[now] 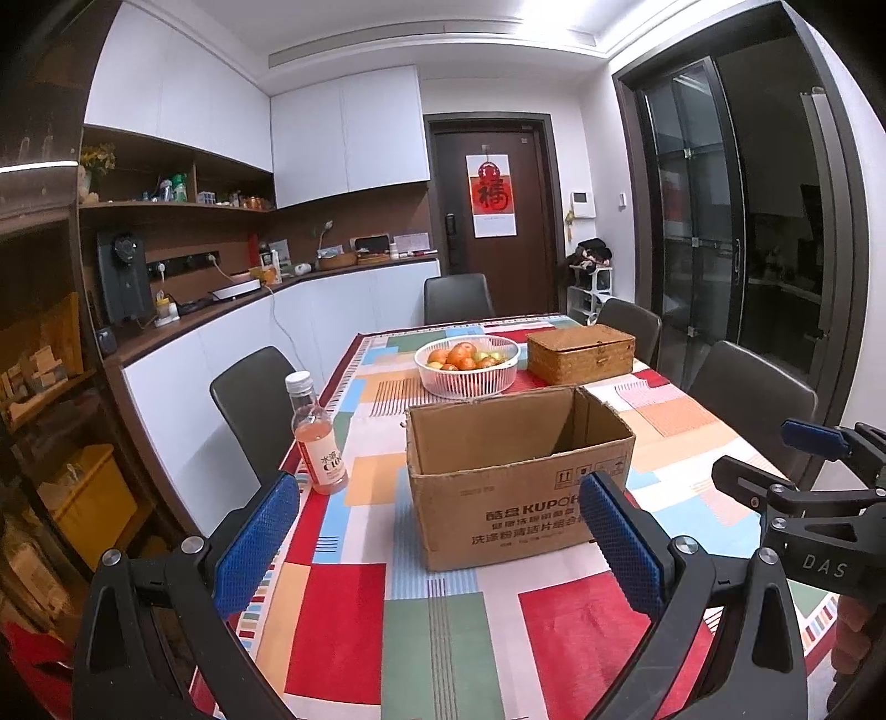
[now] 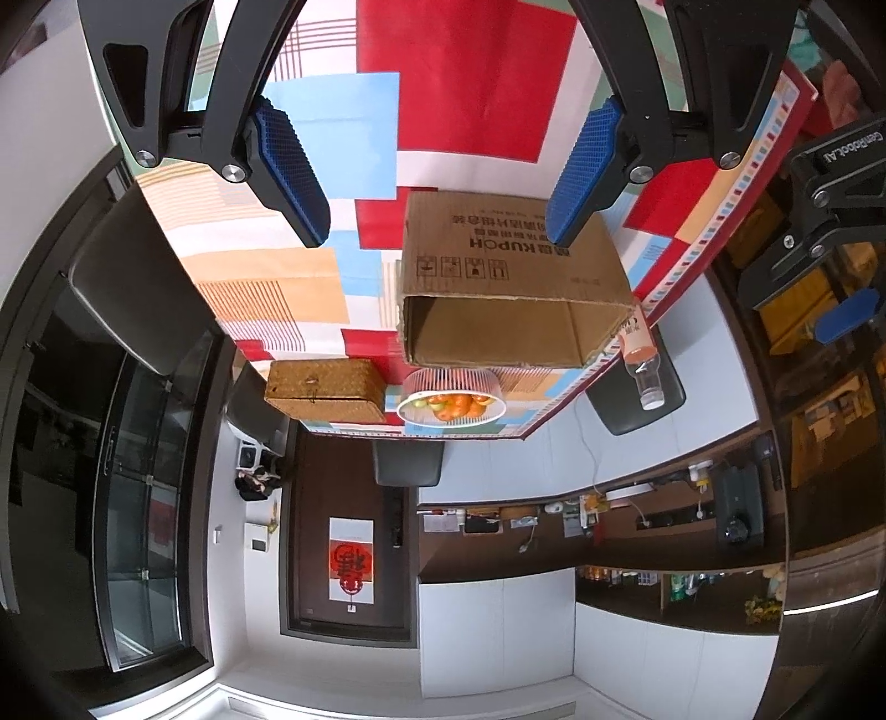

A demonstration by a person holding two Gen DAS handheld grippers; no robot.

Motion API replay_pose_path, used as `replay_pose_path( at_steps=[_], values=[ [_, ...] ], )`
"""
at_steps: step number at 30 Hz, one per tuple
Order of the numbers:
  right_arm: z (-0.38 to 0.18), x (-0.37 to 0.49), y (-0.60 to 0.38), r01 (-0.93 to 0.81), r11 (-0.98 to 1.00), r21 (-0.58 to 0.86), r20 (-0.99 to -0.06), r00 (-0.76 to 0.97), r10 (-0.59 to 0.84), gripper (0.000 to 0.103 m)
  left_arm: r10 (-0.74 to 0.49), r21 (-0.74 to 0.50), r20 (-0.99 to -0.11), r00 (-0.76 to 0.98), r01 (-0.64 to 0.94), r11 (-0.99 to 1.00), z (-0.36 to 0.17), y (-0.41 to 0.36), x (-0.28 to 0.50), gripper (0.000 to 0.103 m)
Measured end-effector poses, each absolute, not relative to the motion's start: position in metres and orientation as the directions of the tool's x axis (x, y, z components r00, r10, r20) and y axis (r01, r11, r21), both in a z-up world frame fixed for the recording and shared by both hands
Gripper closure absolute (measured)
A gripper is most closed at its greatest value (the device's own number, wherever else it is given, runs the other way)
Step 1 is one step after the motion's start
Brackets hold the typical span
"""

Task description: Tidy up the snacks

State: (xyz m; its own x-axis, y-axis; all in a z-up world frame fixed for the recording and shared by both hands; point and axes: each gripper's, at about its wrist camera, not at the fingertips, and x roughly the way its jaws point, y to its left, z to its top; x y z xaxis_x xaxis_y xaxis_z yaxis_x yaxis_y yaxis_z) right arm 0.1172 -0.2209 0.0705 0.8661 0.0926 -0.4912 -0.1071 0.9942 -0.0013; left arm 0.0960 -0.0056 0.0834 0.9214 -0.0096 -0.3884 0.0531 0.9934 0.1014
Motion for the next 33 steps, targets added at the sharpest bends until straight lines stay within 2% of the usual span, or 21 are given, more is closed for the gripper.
replay_pose_path(
  at_steps=[33],
  values=[
    [0.0716, 0.113, -0.2206, -0.118, 0.993, 0.0, -0.488, 0.867, 0.102, 0.022, -0.016, 0.089, -0.392, 0.92, 0.056, 0.995, 0.0825, -0.0057, 0.0946, 0.0]
  ],
)
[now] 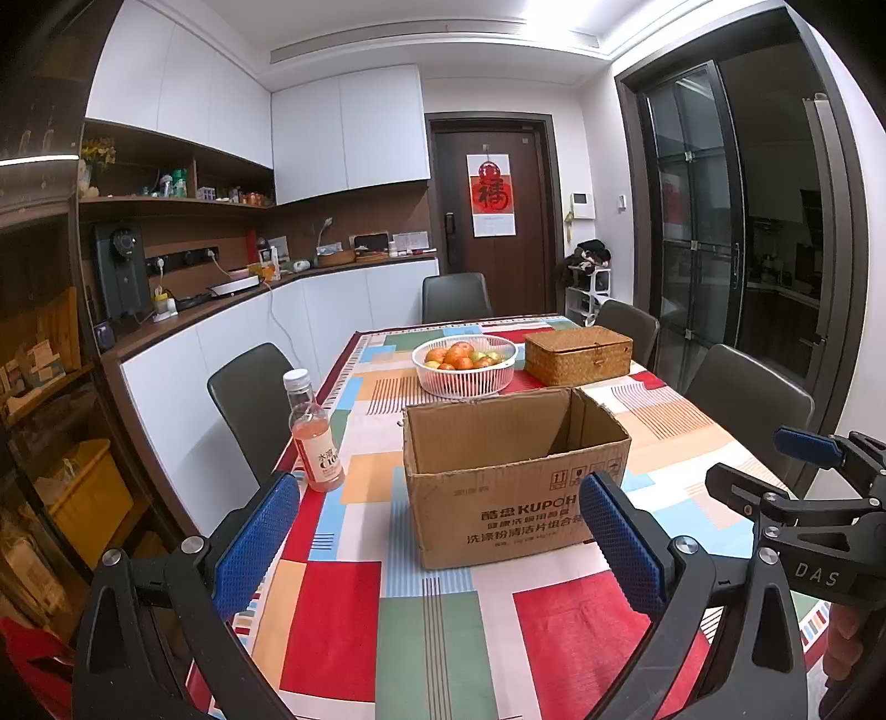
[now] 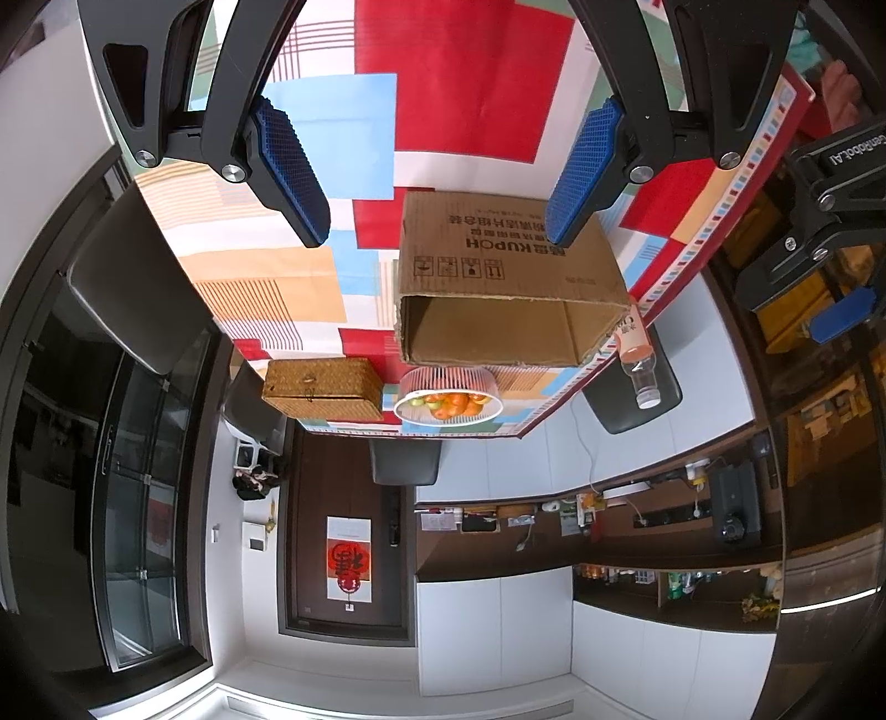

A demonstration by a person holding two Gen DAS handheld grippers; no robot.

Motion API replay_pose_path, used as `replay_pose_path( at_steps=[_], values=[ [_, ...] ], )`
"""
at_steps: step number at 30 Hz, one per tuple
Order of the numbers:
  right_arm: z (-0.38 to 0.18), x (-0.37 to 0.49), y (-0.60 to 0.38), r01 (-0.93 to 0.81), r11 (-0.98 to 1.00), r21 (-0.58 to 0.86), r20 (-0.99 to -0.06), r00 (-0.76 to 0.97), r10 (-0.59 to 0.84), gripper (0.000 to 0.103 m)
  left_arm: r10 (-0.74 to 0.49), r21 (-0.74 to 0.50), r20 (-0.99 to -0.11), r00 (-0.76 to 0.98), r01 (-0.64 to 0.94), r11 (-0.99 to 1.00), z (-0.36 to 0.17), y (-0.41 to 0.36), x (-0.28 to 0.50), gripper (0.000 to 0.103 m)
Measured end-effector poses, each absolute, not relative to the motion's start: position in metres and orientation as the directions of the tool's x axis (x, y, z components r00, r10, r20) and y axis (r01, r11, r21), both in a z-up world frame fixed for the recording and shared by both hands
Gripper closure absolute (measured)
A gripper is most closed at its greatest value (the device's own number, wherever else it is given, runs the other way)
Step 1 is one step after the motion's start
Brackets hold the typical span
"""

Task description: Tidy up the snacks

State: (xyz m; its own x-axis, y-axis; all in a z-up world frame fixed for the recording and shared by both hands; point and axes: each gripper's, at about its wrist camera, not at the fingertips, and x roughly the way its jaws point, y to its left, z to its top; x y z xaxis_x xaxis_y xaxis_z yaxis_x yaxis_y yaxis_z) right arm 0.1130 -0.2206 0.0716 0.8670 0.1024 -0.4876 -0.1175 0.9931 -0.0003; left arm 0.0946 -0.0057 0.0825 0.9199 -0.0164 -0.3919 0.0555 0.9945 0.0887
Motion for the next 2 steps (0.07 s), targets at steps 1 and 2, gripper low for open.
replay_pose_path(
  at_steps=[1, 2],
  values=[
    [0.0717, 0.1128, -0.2209, -0.118, 0.993, 0.0, -0.489, 0.866, 0.103, 0.022, -0.016, 0.089, -0.392, 0.92, 0.055, 0.994, 0.0824, -0.0058, 0.0947, 0.0],
    [0.0705, 0.1123, -0.2208, -0.117, 0.993, 0.0, -0.49, 0.866, 0.102, 0.022, -0.015, 0.089, -0.393, 0.919, 0.054, 0.995, 0.0823, -0.006, 0.0951, 0.0]
  ],
)
